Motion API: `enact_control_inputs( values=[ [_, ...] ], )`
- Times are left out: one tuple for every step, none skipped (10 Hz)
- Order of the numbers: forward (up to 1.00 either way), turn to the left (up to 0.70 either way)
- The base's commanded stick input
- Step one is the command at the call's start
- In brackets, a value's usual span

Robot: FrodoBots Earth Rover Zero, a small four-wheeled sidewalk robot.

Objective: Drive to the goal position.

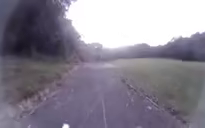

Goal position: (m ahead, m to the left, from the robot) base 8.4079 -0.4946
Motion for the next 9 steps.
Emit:
enact_control_inputs(
  values=[
    [0.7,0.13],
    [0.7,0.19],
    [0.7,0.24],
    [0.7,0.29],
    [0.7,0.34],
    [0.7,0.0],
    [0.7,0.0],
    [0.7,0.0],
    [0.7,0.0]
  ],
)
